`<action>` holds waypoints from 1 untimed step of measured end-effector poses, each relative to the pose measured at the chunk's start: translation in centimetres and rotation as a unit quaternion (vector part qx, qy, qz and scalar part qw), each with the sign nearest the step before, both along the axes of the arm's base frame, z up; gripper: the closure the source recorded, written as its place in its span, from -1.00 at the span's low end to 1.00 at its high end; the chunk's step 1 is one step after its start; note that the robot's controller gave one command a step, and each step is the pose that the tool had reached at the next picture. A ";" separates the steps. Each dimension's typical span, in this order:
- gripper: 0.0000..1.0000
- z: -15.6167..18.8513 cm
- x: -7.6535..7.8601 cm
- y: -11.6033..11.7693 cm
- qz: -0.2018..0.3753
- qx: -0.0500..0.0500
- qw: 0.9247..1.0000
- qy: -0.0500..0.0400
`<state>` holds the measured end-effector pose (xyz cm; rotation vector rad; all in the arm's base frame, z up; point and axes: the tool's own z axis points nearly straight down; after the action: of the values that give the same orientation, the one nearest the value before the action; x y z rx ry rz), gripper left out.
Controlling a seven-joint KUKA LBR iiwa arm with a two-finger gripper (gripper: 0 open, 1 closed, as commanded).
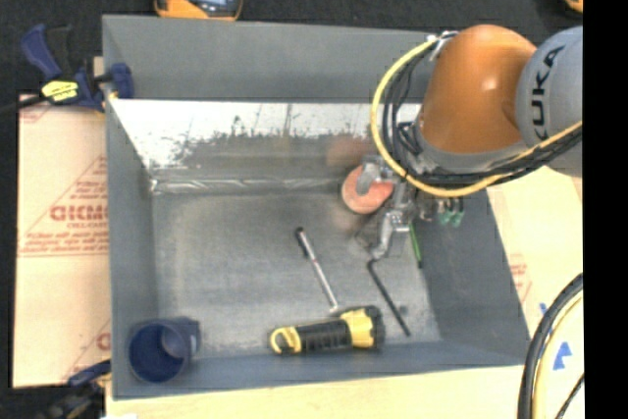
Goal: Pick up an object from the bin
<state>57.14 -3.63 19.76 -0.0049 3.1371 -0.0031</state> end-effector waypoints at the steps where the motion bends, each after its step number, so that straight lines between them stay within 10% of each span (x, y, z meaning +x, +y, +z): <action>1: -1.00 0.0 0.0 0.0 0.000 0.000 1.000 0.000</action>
Offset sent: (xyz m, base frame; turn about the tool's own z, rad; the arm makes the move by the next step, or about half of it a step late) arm 0.0170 -0.0282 -0.0486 0.1970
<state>57.14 -3.63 19.76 -0.0050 3.1371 -0.0031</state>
